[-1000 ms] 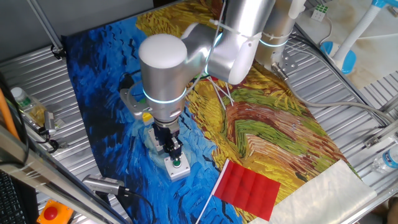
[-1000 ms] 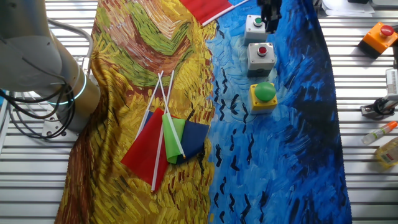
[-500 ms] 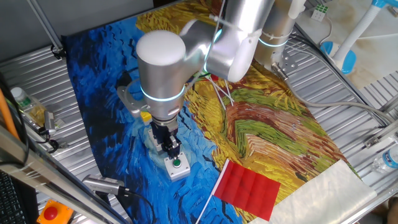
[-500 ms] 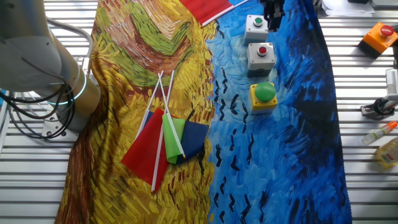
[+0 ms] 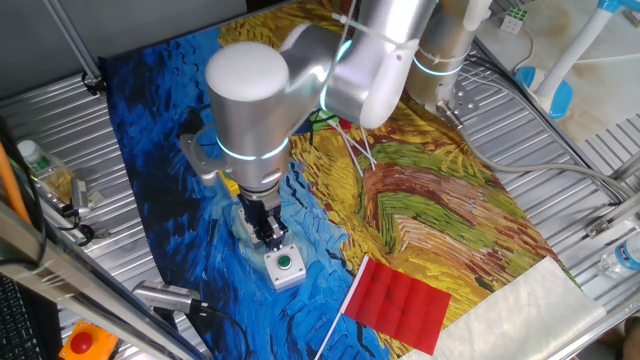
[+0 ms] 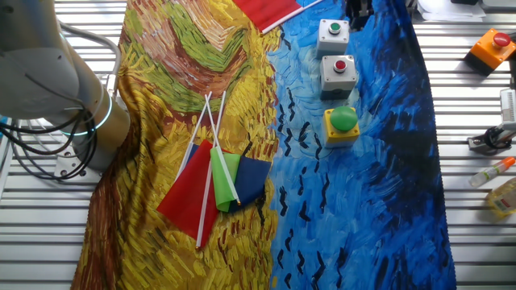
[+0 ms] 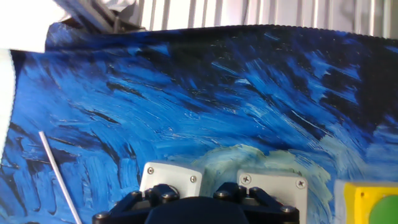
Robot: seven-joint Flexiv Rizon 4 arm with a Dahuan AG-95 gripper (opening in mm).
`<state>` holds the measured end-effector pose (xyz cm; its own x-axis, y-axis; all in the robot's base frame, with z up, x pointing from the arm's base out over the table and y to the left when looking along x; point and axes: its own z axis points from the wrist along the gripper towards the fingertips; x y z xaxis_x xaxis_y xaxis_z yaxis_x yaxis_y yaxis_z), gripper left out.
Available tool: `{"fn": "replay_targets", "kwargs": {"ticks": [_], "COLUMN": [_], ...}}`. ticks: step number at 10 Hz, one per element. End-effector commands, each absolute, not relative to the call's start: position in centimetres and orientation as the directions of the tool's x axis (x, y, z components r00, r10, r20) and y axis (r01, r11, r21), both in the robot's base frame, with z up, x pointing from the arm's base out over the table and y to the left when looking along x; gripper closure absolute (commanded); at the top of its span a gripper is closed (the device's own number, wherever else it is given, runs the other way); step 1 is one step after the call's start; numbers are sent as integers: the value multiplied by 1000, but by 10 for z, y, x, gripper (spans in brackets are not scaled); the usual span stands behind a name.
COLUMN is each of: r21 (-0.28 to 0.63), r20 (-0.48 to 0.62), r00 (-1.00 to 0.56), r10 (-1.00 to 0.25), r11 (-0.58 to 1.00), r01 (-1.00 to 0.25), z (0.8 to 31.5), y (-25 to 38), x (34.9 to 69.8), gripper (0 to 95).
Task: Press three buttons from left to right in sequence
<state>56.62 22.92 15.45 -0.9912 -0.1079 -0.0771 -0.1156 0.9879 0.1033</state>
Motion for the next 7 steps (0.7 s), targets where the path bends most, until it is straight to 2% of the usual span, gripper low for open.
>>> {"fn": "replay_targets", "kwargs": {"ticks": [1, 7], "r21": [104, 103], "r20": [-71, -63], "r00": [-991, -988], "r10": [-112, -139], "r11": [988, 984], "r01": [-119, -145], "z": [155, 156], "y": [228, 221], "x": [566, 566], "gripper": [950, 950]}}
